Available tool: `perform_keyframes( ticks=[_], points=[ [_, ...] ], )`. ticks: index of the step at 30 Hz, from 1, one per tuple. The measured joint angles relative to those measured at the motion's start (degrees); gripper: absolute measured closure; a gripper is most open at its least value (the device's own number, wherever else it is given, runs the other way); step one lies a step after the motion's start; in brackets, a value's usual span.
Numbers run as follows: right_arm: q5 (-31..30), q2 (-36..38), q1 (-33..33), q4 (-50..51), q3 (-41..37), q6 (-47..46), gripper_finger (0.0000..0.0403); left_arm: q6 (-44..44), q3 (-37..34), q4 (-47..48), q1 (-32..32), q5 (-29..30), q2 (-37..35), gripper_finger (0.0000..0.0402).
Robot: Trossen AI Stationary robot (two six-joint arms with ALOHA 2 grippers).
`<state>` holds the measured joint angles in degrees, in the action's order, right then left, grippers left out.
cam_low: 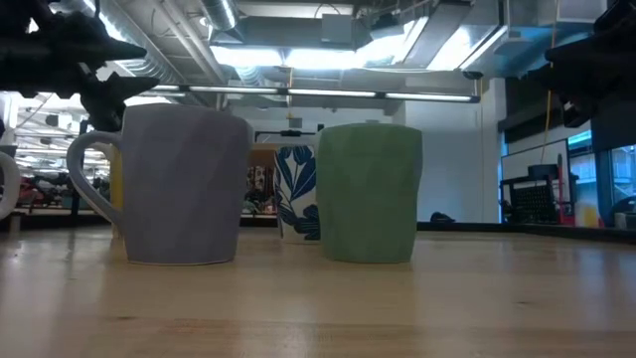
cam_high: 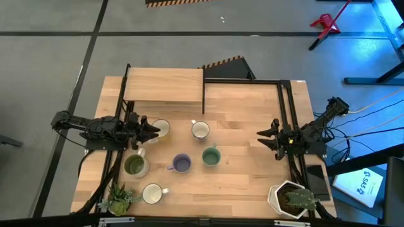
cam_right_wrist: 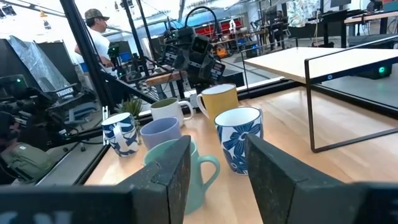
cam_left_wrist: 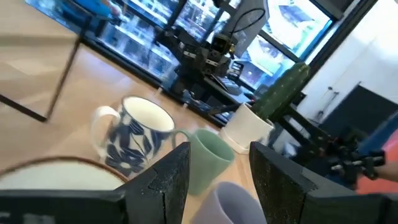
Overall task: Place coffee mugs
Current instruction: Put the yellow cup on the shelf
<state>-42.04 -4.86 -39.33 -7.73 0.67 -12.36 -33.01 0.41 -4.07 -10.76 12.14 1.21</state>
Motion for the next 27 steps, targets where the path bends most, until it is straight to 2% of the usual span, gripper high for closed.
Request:
perform_keyframes(
  ticks=[4,9,20,27],
  points=[
    [0.0,0.0,-0.01,-0.06,0.0,-1.14,0.026,0.31,0.0,-1.69,0.0,5.74,0.01,0.0243],
    [0.0,0.0,0.0,-0.24,0.0,-1.05,0.026,-5.27,0.0,-8.22,0.0,10.44,0.0,0.0243],
    [0.0,0.0,-0.01,-0.22,0.0,-0.87,0.026,-7.15,0.1,-20.5,0.02,11.37,0.0,0.0243],
    [0.0,0.0,-0.01,-0.22,0.0,0.33,0.026,-4.14,7.18,-20.37,0.0,10.85,2.94,0.0243]
  ],
)
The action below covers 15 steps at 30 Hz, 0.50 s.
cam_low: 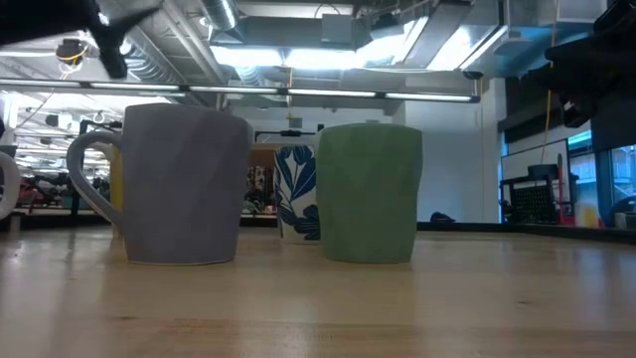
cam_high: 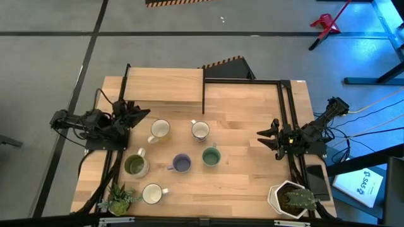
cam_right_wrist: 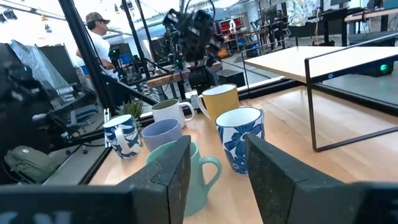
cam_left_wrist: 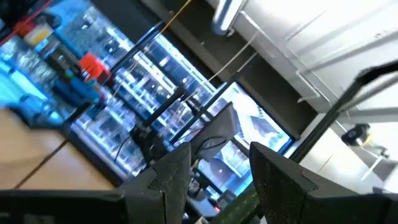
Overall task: Place coffee mugs
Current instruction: Put the yellow cup on the shelf
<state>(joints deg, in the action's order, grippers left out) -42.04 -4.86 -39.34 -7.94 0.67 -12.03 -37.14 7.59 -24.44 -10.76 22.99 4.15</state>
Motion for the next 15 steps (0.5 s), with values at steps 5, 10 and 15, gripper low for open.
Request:
perform_keyframes(
  ticks=[5,10,15],
  points=[
    [-0.54,0.0,-0.02,0.0,0.0,0.54,0.026,6.7,8.09,-0.14,0.0,-2.44,6.15,0.0237],
    [-1.82,0.0,-0.02,-0.05,0.0,0.55,0.026,7.78,15.5,-0.13,0.0,-4.73,13.59,0.0216],
    [-5.23,0.0,-0.02,-2.41,0.0,1.9,0.026,12.38,22.32,-0.03,0.0,-9.05,21.91,0.0193]
  ],
)
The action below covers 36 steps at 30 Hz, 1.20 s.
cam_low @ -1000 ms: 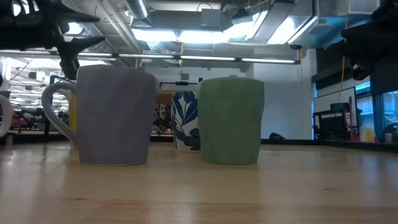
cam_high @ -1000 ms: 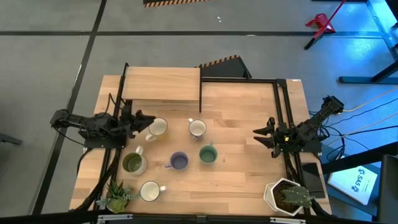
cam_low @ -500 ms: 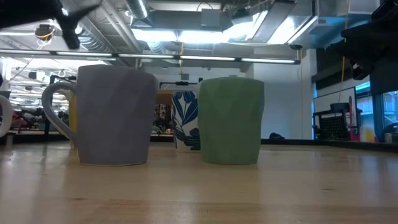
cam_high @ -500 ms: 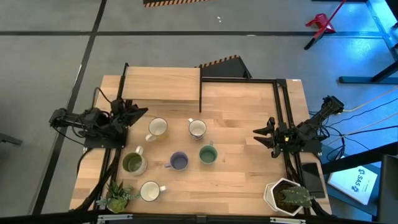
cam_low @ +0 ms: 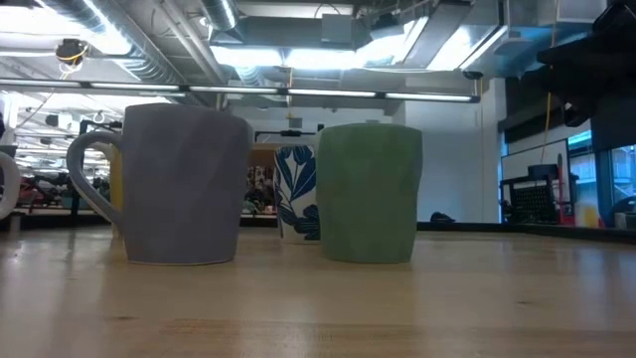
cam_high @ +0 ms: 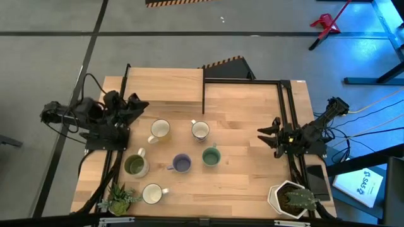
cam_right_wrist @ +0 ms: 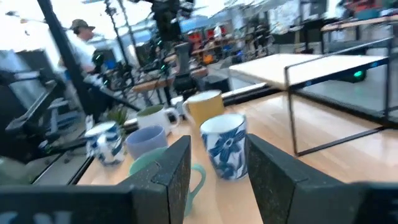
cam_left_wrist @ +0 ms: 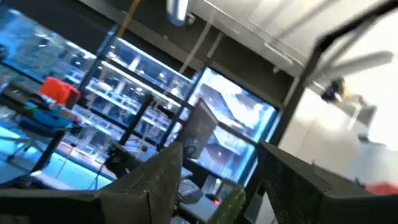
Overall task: Place coffee mugs
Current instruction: Put the yellow cup on the shelf
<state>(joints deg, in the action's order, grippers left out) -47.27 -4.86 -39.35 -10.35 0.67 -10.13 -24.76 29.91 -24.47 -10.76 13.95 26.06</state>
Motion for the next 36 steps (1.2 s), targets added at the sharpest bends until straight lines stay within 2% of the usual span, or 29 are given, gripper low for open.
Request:
perform_keyframes(
  ticks=[5,14,19,25,28,32,36],
  points=[
    [-3.95,0.02,0.0,-8.71,0.02,9.49,0.026,4.06,6.54,4.18,0.03,-3.16,6.28,0.017],
    [-6.32,0.02,0.02,-22.62,0.12,21.37,0.0257,-0.75,20.0,31.85,0.03,-2.54,8.11,0.0158],
    [-4.11,0.0,0.0,-23.53,4.03,25.15,0.0216,-6.74,24.77,48.89,0.02,-1.26,8.31,0.0158],
    [-2.94,-1.31,0.01,-23.52,11.42,35.19,0.0155,-11.23,25.82,62.06,0.02,-1.13,10.34,0.0158],
    [-2.49,-2.84,0.0,-23.02,15.16,40.88,0.0135,-14.12,25.82,66.64,0.02,1.21,11.46,0.0158],
    [-4.34,-5.68,0.02,-22.18,19.16,47.38,0.0123,-19.72,25.82,70.11,0.04,5.19,13.14,0.0158],
    [-7.68,-9.88,0.0,-20.34,21.86,51.86,0.0123,-22.02,25.84,72.61,0.03,5.7,14.82,0.0159]
  ],
)
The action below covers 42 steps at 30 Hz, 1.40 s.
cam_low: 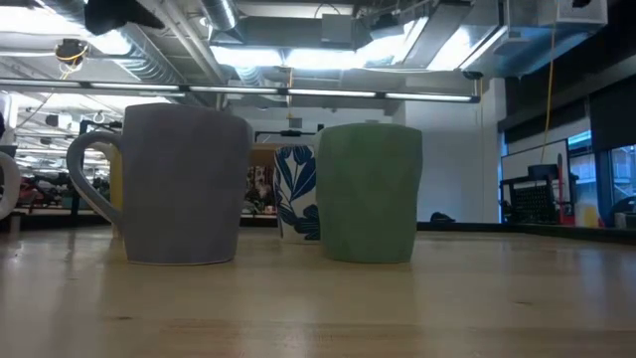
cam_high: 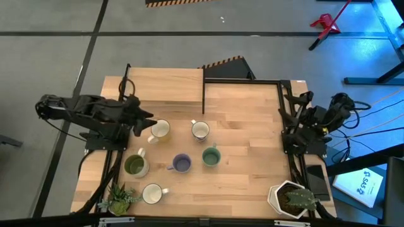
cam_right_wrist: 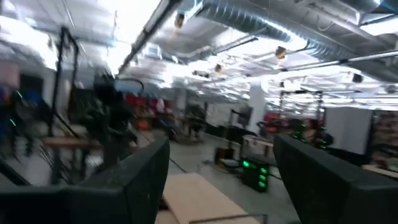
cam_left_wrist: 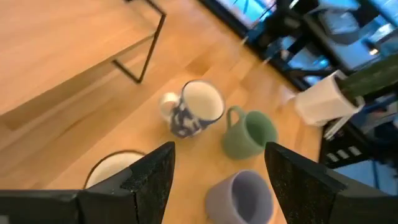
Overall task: Place coffee mugs
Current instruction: Put the yellow cup on the shelf
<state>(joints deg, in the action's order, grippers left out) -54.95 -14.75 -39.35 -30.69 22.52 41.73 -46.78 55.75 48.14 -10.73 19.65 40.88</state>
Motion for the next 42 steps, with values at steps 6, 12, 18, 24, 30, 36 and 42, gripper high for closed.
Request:
perform_keyframes(
  ticks=[6,12,18,24,30,36,42],
  points=[
    [-10.44,-8.01,0.02,1.31,2.31,2.74,0.0131,-4.92,0.0,4.55,2.24,0.82,4.51,0.0159],
    [-20.88,-15.92,0.04,1.58,4.98,5.3,0.0132,-5.68,-0.01,6.3,7.03,-0.03,8.76,0.0159],
    [-28.64,-21.78,0.04,2.63,7.81,7.64,0.0132,-5.49,0.0,7.09,11.84,-2.41,13.17,0.0159],
    [-30.59,-25.45,0.04,2.35,9.21,6.57,0.0132,-5.2,0.0,9.64,15.57,-6.44,18.16,0.0159],
    [-30.85,-28.41,0.04,2.18,9.25,5.96,0.0132,-5.12,0.0,12.2,16.49,-5.63,22.87,0.0159],
    [-30.67,-29.85,0.04,2.27,9.25,3.26,0.0132,2.54,-0.15,12.8,16.47,-4.1,25.81,0.0159],
    [-30.42,-30.07,0.04,2.27,9.25,3.11,0.0132,6.53,-1.72,12.88,16.47,-5.82,27.41,0.0159]
  ],
)
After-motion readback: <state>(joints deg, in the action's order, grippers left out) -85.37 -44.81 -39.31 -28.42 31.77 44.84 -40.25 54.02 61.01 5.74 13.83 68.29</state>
